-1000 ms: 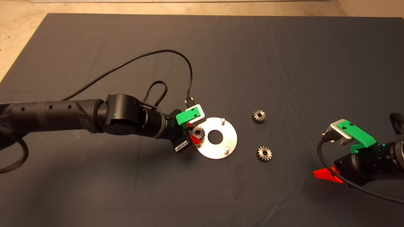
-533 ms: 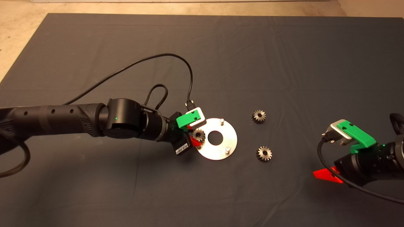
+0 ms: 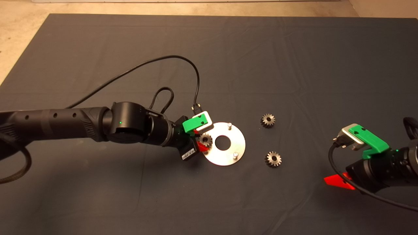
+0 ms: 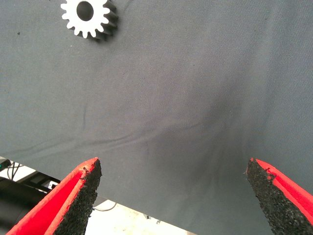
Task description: Install three planetary gears onto the carrier pins
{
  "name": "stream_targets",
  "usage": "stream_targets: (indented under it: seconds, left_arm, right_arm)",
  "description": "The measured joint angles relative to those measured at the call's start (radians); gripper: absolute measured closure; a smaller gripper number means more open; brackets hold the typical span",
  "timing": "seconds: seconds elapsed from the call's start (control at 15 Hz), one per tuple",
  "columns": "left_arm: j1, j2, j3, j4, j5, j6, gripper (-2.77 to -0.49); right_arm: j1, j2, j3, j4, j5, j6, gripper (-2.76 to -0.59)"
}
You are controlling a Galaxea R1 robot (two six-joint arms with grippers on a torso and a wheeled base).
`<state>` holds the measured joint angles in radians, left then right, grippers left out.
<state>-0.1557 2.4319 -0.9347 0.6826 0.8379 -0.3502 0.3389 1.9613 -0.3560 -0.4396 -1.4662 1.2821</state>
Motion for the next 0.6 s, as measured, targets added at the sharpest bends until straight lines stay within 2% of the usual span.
stream_targets:
  seconds: [0.13,0.33,0.6]
  left_arm:
    - [0.000,0.000,0.000,0.000,0.000,0.000,-0.54]
    - [0.000,0.000,0.000,0.000,0.001,0.000,-0.71]
    - [0.000,0.000,0.000,0.000,0.001,0.000,-0.71]
  right_arm:
    - [0.000,0.000,0.000,0.000,0.000,0.000,-2.21]
    - [0.007,0.000,0.000,0.003,0.000,0.000,-2.21]
    - [0.010,0.000,0.000,0.003,0.000,0.000,-2.21]
